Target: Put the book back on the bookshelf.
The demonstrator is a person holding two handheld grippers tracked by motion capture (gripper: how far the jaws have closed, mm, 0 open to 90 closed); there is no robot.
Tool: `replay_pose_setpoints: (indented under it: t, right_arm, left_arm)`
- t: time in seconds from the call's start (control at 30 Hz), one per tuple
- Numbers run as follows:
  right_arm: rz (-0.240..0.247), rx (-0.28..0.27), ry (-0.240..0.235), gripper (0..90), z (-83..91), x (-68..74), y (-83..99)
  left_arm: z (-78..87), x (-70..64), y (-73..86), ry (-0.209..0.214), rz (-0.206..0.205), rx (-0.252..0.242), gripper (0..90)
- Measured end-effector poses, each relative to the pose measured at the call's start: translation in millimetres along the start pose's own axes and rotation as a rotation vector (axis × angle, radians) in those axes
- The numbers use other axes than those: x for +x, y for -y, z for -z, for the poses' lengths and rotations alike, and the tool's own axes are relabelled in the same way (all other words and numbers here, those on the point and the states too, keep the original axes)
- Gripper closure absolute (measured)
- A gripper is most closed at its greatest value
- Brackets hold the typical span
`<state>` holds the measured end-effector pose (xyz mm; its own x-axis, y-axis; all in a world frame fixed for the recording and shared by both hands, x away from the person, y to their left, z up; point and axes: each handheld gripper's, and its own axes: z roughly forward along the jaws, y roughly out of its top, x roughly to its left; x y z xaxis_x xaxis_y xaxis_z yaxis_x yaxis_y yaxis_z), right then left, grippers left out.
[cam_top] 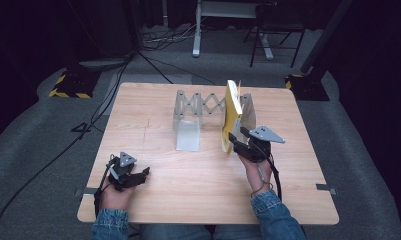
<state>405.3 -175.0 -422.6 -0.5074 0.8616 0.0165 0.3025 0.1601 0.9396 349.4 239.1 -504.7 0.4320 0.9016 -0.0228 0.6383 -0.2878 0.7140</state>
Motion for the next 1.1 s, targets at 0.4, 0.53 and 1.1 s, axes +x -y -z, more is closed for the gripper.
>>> replay_pose_setpoints:
  t: [0.4, 0.53, 1.1]
  right_arm:
    - [0.042, 0.032, -0.090, 42.4, 36.5, -18.3, -13.0]
    - [0.062, 0.050, -0.096, 41.4, 49.1, -27.0, -13.7]
    - [0.071, 0.117, -0.087, 38.9, 85.9, -68.3, -5.1]
  left_arm:
    - [5.8, 0.8, 5.9, 0.025, -0.022, 0.009, 28.2]
    - [5.8, 0.9, 5.9, 0.024, -0.022, 0.009, 28.2]
    - [5.2, 1.5, 5.3, 0.024, -0.028, 0.008, 27.3]
